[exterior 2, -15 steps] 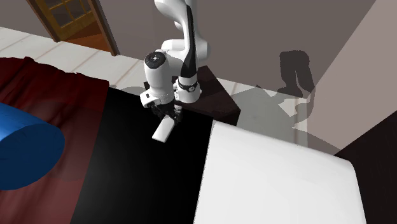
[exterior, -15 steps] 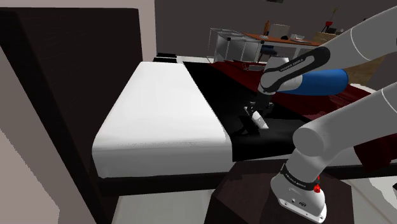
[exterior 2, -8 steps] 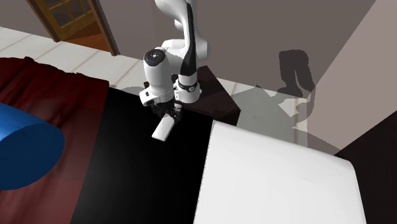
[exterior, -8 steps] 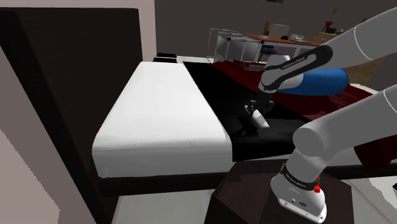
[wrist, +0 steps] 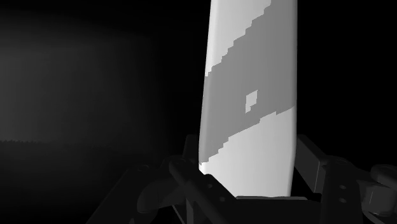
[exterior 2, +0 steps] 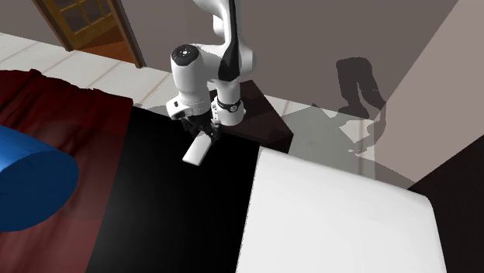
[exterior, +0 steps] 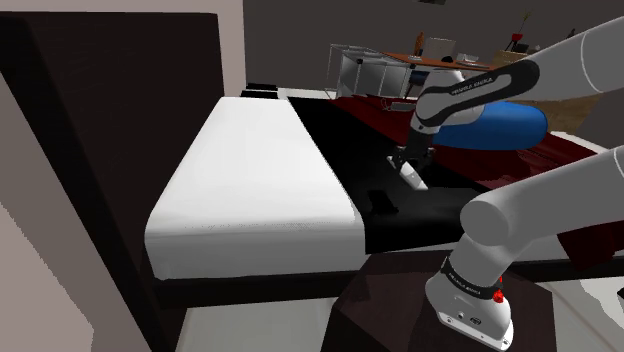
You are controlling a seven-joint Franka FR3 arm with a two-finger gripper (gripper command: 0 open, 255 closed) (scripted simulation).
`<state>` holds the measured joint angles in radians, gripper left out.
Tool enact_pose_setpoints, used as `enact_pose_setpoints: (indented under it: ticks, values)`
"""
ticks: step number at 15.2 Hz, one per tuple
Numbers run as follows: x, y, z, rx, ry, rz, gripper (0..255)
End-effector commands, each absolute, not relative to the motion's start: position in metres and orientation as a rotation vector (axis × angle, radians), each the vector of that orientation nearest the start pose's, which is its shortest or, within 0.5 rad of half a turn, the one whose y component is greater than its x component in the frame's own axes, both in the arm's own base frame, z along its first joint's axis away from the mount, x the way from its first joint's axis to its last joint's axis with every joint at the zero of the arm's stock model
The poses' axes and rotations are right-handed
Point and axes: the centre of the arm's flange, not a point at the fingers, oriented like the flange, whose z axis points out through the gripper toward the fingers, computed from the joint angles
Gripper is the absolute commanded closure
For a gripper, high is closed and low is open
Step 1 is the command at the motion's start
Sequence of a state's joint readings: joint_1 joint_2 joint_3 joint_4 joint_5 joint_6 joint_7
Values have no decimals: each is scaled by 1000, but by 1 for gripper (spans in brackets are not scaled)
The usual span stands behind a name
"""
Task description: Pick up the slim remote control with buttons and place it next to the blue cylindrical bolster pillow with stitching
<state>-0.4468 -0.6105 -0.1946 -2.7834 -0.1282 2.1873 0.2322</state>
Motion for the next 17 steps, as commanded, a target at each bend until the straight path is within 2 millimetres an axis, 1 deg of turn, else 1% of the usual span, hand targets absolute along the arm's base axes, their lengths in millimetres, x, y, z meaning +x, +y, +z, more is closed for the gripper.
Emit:
enact_pose_setpoints:
  ticks: [1, 17]
  values:
    - [273, -202, 391, -2910, 1172, -16, 255]
    - [273, -202, 475, -2910, 1172, -16, 255]
